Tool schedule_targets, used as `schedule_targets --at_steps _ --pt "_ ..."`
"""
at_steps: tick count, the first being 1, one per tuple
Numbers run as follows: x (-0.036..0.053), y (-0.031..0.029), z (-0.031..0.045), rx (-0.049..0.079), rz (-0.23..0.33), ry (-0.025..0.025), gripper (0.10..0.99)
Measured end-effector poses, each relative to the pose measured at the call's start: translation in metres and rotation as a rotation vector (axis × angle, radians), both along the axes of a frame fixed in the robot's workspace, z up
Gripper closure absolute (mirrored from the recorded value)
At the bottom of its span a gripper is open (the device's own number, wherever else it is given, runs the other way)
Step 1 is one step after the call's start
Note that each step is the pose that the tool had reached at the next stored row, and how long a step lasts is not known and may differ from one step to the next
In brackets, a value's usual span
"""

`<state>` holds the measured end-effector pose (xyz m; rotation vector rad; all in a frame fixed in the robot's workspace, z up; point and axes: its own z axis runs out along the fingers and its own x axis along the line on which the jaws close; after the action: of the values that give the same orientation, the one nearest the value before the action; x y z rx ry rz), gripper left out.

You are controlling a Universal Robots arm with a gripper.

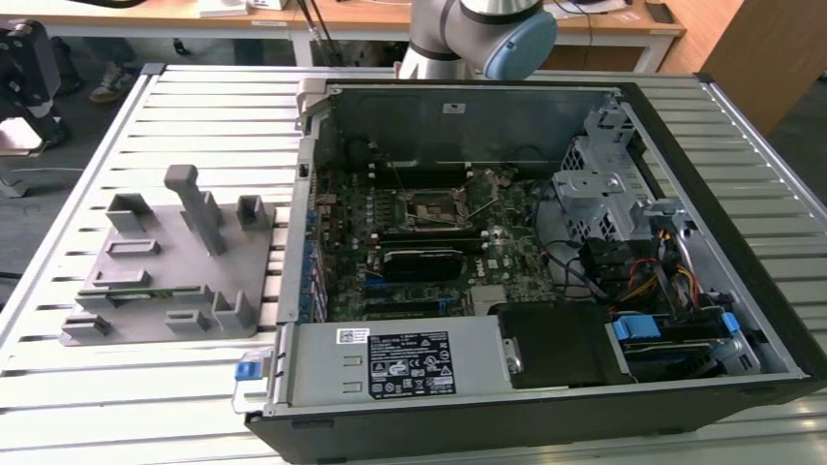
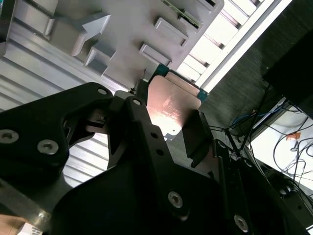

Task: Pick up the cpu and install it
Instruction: 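Pick up the cpu and move it towards the insertion slot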

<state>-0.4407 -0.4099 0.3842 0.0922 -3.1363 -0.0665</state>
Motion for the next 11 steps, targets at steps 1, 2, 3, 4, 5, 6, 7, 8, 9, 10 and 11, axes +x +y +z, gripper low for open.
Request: schedule_targets --at_steps 1,2,3,4,5,6,7,8,9,10,11 --pt "0.0013 0.0000 0.0001 0.000 0.000 0.0002 0.557" --pt "0.0030 0.0000 0.0001 0.000 0.000 0.0002 0.557" --pt "0.0055 -0.0001 0.0001 0.000 0.000 0.0003 0.557" --pt "0.0097 0.0000 0.0001 0.000 0.000 0.0001 0.557" --pt "0.0142 0.0000 0.0000 0.000 0.000 0.0000 0.557" --pt "0.0182 -0.0001 0.0001 0.000 0.000 0.0002 0.557" --pt "0.0227 0.0000 0.0001 0.000 0.000 0.0002 0.557" --pt "0.0266 0.0000 0.0000 0.000 0.000 0.0001 0.557" --pt "0.0301 0.0000 -0.0001 0.000 0.000 0.0001 0.557" --pt "0.0336 0.0000 -0.0002 0.000 0.000 0.0002 0.557" --pt "0.0368 0.0000 -0.0003 0.000 0.000 0.0002 0.557"
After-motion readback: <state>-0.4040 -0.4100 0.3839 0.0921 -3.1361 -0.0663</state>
